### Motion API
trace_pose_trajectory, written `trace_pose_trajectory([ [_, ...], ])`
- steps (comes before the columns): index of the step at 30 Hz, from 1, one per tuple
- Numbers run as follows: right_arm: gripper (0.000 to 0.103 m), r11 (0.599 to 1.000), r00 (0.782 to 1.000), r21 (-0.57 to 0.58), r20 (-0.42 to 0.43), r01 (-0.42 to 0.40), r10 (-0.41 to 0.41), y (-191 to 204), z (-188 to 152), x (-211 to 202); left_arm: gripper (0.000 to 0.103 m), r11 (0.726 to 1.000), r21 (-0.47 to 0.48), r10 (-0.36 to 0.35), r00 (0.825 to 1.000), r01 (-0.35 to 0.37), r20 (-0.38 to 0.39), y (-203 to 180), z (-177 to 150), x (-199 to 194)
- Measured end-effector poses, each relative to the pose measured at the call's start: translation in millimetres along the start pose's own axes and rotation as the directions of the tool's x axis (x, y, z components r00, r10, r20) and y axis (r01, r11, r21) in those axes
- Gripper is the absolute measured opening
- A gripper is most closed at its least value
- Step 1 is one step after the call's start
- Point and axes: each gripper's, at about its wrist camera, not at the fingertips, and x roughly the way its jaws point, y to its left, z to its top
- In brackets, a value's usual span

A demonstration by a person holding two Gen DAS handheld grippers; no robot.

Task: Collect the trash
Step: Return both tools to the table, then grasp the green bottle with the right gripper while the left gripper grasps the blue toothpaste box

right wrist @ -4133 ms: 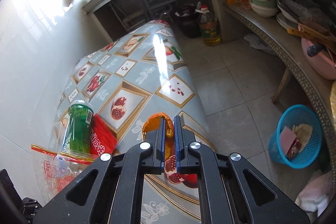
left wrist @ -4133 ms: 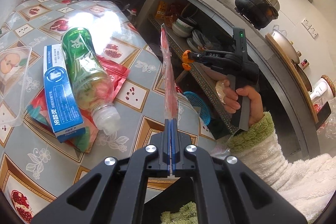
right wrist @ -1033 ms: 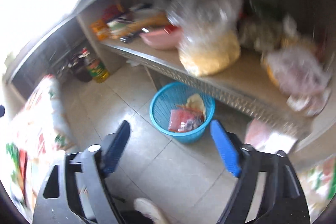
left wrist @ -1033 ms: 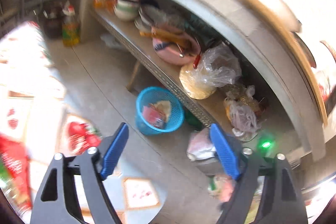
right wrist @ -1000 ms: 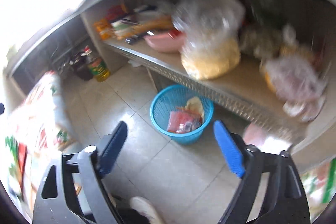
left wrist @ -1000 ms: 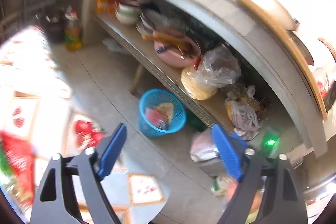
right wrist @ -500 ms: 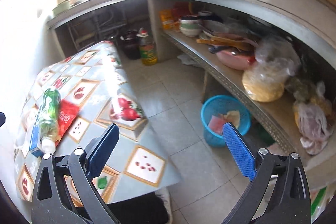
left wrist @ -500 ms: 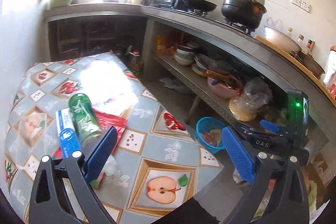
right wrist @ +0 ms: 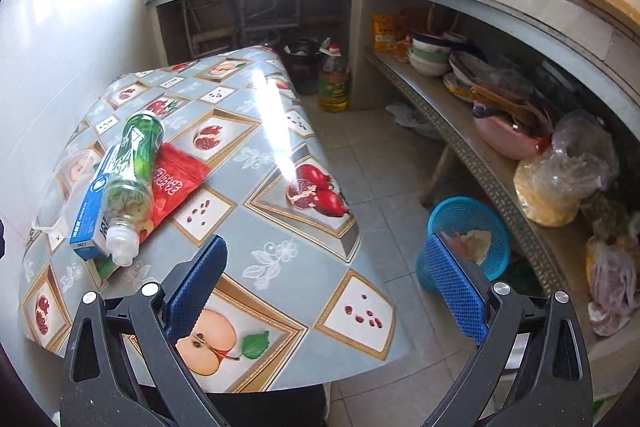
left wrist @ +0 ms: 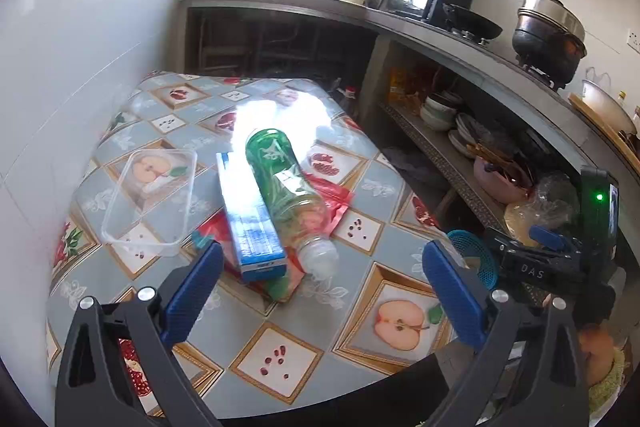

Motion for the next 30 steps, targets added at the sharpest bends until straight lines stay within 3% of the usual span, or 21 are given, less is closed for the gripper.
trace_pose_trajectory([
  [5,0.095,0.991,0.990,0.037,-0.056,-0.128,0.130,10.5,-1.5,15.2,0.097,0.996,-0.056,0.075,0.997,-0.075,0.003,29.6,-12.5,2.6],
  [9,0.095,0.965,0.961,0.059,-0.093,-0.256,0.261,25.3,4.4,26.2,0.097,0.989,-0.108,0.095,0.995,-0.097,-0.023,50.0,-15.6,12.7],
  [14,0.095,0.915,0.904,0.059,-0.139,-0.400,0.404,51.0,23.0,40.3,0.097,0.982,-0.180,0.048,0.998,-0.056,-0.049,75.0,-11.3,31.9],
  [20,0.088,0.824,0.802,0.085,-0.191,-0.561,0.566,88.6,59.9,74.6,0.097,0.976,-0.215,-0.051,0.997,0.037,-0.063,86.1,10.0,62.7],
  [22,0.080,0.809,0.772,0.122,-0.244,-0.575,0.586,102.3,70.4,97.3,0.094,0.977,-0.208,-0.062,0.996,0.049,-0.060,83.7,17.3,67.8],
  [24,0.079,0.799,0.747,0.139,-0.291,-0.586,0.598,115.3,76.8,115.6,0.087,0.980,-0.188,-0.080,0.995,0.068,-0.059,78.6,22.4,71.5],
  [27,0.078,0.816,0.749,0.118,-0.340,-0.565,0.568,132.7,81.5,135.2,0.081,0.987,-0.149,-0.066,0.994,0.053,-0.084,70.8,26.2,81.7],
  [30,0.078,0.816,0.735,0.114,-0.378,-0.566,0.563,146.2,84.7,149.7,0.075,0.995,-0.096,-0.023,0.992,0.011,-0.126,64.5,26.6,96.7],
])
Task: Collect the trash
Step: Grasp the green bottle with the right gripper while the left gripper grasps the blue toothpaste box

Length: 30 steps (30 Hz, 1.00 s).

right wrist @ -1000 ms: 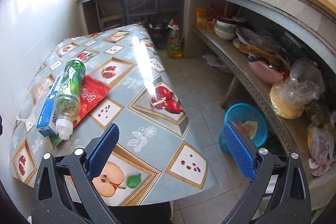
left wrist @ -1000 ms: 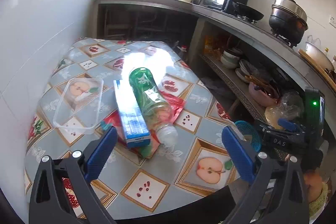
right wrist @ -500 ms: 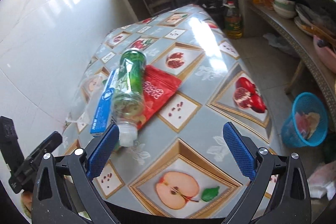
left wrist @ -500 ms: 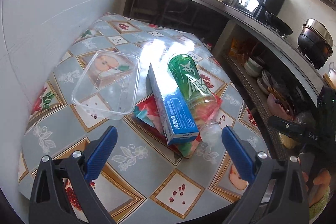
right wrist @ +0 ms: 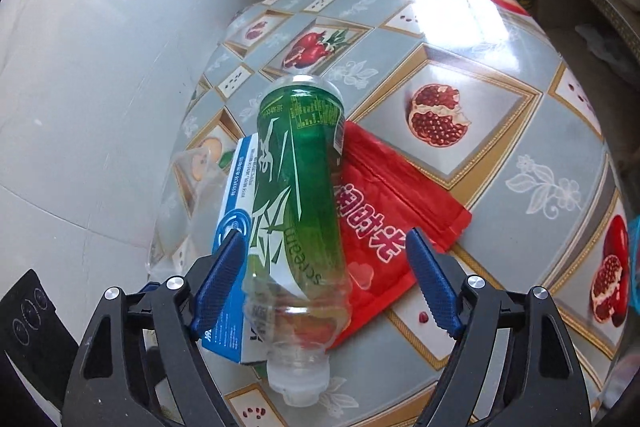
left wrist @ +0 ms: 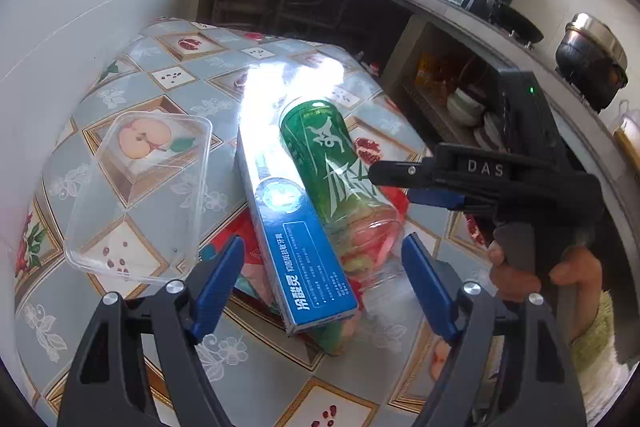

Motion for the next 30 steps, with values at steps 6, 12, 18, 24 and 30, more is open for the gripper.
trace_pose_trajectory([
  [6,0.078,1.000,0.998,-0.028,-0.061,-0.002,0.000,8.4,13.0,20.9,0.063,1.000,0.001,0.022,0.999,-0.022,-0.045,1.9,-4.1,11.9],
  [12,0.063,0.998,0.991,0.007,-0.117,-0.062,0.063,5.9,16.1,35.8,0.058,1.000,0.004,0.020,0.998,-0.019,-0.062,1.9,-4.8,12.6],
  [18,0.053,0.993,0.988,0.058,-0.102,-0.107,0.112,-4.3,12.2,25.7,0.058,0.999,0.019,0.048,0.991,-0.046,-0.126,-2.8,-6.1,29.1],
  [24,0.053,0.992,0.991,0.080,-0.077,-0.101,0.107,-21.3,-1.3,-2.5,0.047,0.993,0.076,0.102,0.983,-0.091,-0.152,-14.4,-9.9,39.2],
  [30,0.053,0.994,0.995,0.091,-0.072,-0.063,0.070,-46.4,-28.0,-27.1,0.024,0.991,0.097,0.106,0.981,-0.091,-0.161,-19.7,-17.9,39.3],
])
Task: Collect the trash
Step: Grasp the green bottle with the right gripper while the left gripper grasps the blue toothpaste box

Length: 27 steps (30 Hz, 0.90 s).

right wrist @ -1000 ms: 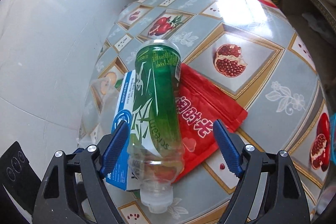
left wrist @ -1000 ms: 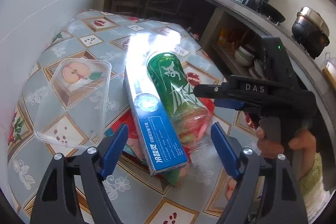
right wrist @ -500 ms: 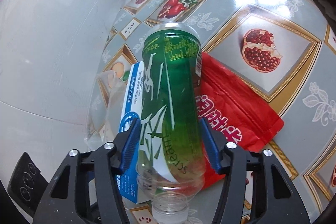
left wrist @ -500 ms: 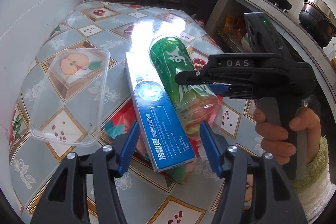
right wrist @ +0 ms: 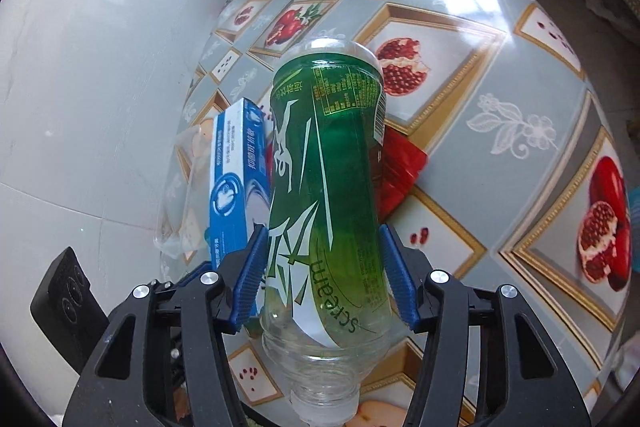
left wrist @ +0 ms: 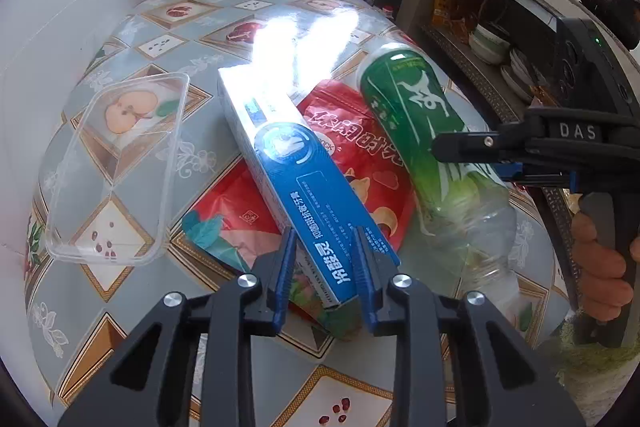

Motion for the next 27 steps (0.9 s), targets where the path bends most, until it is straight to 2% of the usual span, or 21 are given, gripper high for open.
trace_pose_trajectory([
  [2,0.053,1.000,1.000,0.005,0.001,0.006,-0.006,-6.6,-7.7,-4.0,0.022,1.000,-0.003,-0.013,1.000,0.013,-0.007,-0.5,-4.6,-2.3],
  [8,0.053,1.000,1.000,0.008,0.011,0.028,-0.028,-16.3,-34.7,-19.9,0.022,0.992,-0.034,-0.121,0.991,0.119,-0.059,-6.2,-16.0,-11.4],
  [10,0.053,0.999,0.999,0.001,0.019,0.036,-0.037,-15.3,-38.4,-20.6,0.035,0.990,-0.062,-0.133,0.989,0.129,-0.064,-4.3,-11.2,-10.9],
  [12,0.053,0.999,0.999,0.000,0.029,0.045,-0.045,-14.7,-41.8,-22.9,0.064,0.987,-0.104,-0.126,0.990,0.120,-0.056,-0.8,-2.4,-8.4],
  [14,0.053,0.999,0.998,-0.003,0.038,0.052,-0.052,-13.3,-42.9,-23.2,0.071,0.984,-0.141,-0.119,0.992,0.113,-0.040,2.8,9.3,-4.7],
  [18,0.054,0.998,0.997,-0.012,0.050,0.063,-0.063,-9.7,-42.5,-21.0,0.072,0.986,-0.161,-0.046,0.999,0.041,-0.028,2.3,30.0,12.4],
  [23,0.054,0.998,0.996,-0.018,0.056,0.067,-0.066,-10.2,-46.3,-22.3,0.072,0.994,-0.069,0.087,0.996,-0.088,-0.010,-13.6,35.9,29.4],
  [27,0.054,0.998,0.996,-0.020,0.061,0.065,-0.064,-10.9,-48.3,-23.6,0.064,0.988,-0.007,0.157,0.987,-0.157,0.021,-20.8,32.7,32.9],
])
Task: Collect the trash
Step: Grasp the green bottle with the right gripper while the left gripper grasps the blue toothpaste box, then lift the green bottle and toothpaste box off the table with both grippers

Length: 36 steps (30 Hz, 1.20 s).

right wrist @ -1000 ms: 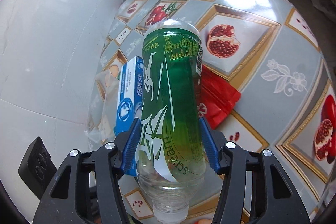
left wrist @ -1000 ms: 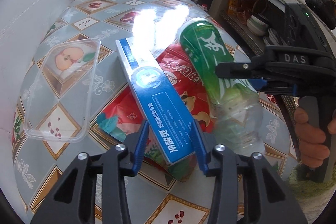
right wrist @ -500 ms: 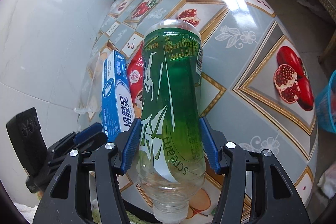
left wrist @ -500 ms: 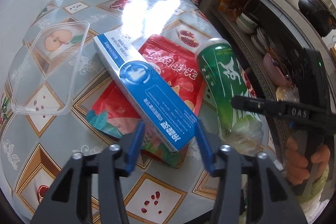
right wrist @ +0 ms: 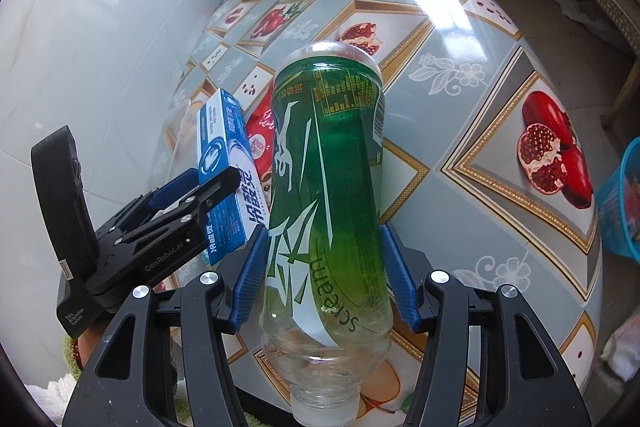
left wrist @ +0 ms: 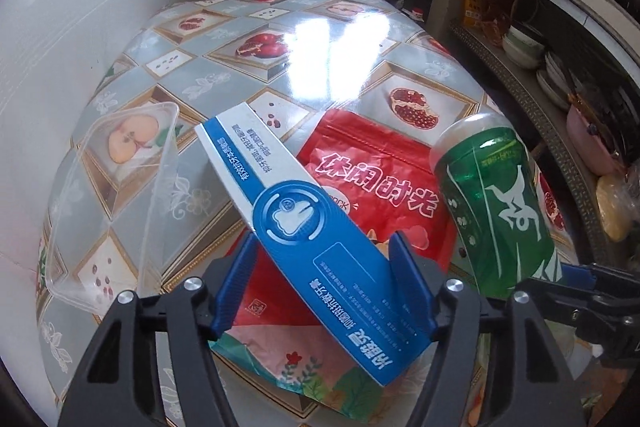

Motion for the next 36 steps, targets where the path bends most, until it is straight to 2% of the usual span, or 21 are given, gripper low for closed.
trace_pose_trajectory([
  [3,0.054,1.000,1.000,-0.001,0.003,-0.002,0.002,-1.1,-1.2,-1.9,0.057,1.000,0.022,0.011,1.000,-0.012,0.014,-0.1,-2.2,-2.2],
  [4,0.054,1.000,1.000,-0.002,0.004,-0.002,0.002,-1.5,-1.9,-2.7,0.055,1.000,0.020,-0.001,1.000,0.001,0.014,1.6,-3.0,-3.7],
  [6,0.054,1.000,1.000,0.000,0.004,-0.007,0.007,-3.2,-2.1,-3.5,0.042,1.000,0.023,-0.015,1.000,0.015,0.012,4.3,-4.9,-8.5],
  [8,0.054,1.000,1.000,0.005,0.003,-0.010,0.010,-5.3,-2.1,-4.3,0.039,0.998,0.022,-0.054,0.998,0.054,-0.012,7.6,-7.8,-11.7],
  [11,0.054,1.000,1.000,0.006,0.003,-0.010,0.010,-6.5,-1.9,-5.5,0.038,0.993,0.014,-0.118,0.991,0.119,-0.056,13.9,-16.5,-16.2],
  [14,0.054,1.000,1.000,0.008,0.005,-0.010,0.010,-6.0,-1.9,-5.6,0.040,0.987,-0.029,-0.157,0.985,0.155,-0.078,18.3,-17.6,-18.6],
  [15,0.054,1.000,1.000,0.010,0.006,-0.012,0.011,-6.2,-1.7,-5.2,0.050,0.987,-0.047,-0.160,0.984,0.157,-0.082,19.2,-15.3,-17.5],
  [17,0.054,1.000,1.000,0.013,0.007,-0.014,0.014,-7.7,-1.7,-4.7,0.067,0.985,-0.094,-0.151,0.985,0.143,-0.080,22.0,-9.3,-14.3],
  [21,0.054,1.000,1.000,0.015,0.008,-0.014,0.014,-8.4,-2.0,-4.5,0.068,0.985,-0.138,-0.119,0.990,0.107,-0.077,20.7,8.6,0.6],
  [26,0.054,1.000,1.000,0.016,0.008,-0.016,0.016,-8.7,-2.1,-4.5,0.068,0.997,-0.083,0.003,0.998,-0.009,-0.067,10.1,15.4,19.9],
  [31,0.054,1.000,1.000,0.011,0.008,-0.010,0.010,-7.6,-3.0,-5.3,0.061,0.998,-0.047,0.032,0.999,-0.034,-0.036,8.6,10.0,21.0],
  [33,0.054,1.000,1.000,0.007,0.008,-0.009,0.009,-6.9,-2.7,-5.1,0.053,0.998,-0.052,0.023,0.999,-0.024,-0.026,11.9,9.4,18.3],
  [36,0.054,1.000,1.000,0.009,0.009,-0.012,0.012,-7.3,-2.8,-4.8,0.047,0.998,-0.064,-0.004,1.000,0.003,-0.014,17.3,9.9,11.8],
])
